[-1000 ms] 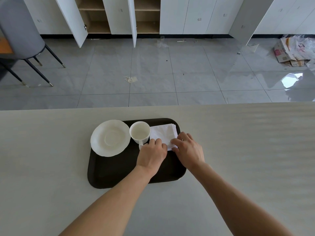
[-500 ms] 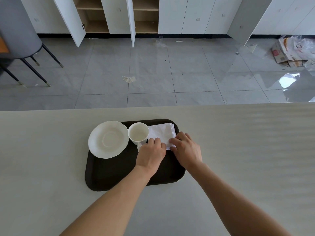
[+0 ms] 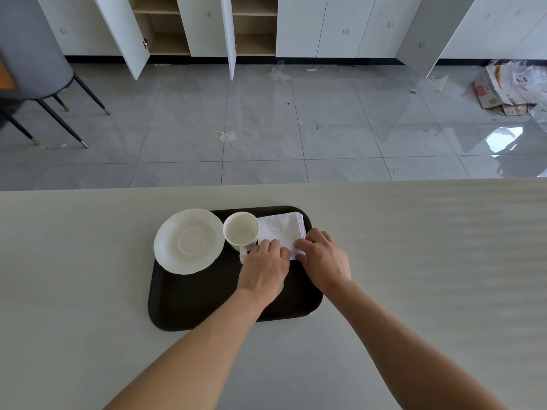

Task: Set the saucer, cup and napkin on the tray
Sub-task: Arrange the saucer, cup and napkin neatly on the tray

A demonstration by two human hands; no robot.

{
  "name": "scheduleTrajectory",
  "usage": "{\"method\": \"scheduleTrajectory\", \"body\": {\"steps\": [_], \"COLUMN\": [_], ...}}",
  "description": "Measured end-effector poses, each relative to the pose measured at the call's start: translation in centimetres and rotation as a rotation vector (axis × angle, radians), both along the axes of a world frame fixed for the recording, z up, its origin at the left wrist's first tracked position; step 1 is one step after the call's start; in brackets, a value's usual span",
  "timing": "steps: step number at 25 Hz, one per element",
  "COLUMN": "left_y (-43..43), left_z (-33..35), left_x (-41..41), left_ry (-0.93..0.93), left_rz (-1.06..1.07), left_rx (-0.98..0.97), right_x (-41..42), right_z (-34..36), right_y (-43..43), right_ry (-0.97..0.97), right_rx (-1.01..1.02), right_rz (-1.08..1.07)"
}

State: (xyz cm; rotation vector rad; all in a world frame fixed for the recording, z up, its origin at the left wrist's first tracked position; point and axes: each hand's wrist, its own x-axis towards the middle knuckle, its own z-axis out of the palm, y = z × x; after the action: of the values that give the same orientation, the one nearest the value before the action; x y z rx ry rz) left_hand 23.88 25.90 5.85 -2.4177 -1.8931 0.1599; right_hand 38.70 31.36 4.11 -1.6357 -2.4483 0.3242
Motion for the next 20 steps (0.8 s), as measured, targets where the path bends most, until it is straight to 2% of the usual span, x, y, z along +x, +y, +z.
{"method": "scheduleTrajectory", "body": {"steps": [5,10,15,20], "left_y": [-0.2,-0.5,-0.7,-1.2], "left_z": [-1.2,-1.9,-2.6,-3.5], "left_x": [-0.1,0.1,0.6,0.5], "left_ry": [-0.116,-0.111,-0.147,-0.166], "left_rz": [-0.003,0.031,0.082,0.085], "left_rx": [-0.053,-0.117,-0.162,-0.180], "right_x": [0.1,0.8,0.3,0.8], "right_z": [-0.1,-0.9,-1.2,-1.8], "right_y": [0.1,-0.4,2.8,4.3], "right_ry": [0.024,0.063,-0.134,-0.283], "right_rx": [0.013,0.103,-0.089,-0.156], "right_rz": [0.022,0.078,0.125,0.198]}}
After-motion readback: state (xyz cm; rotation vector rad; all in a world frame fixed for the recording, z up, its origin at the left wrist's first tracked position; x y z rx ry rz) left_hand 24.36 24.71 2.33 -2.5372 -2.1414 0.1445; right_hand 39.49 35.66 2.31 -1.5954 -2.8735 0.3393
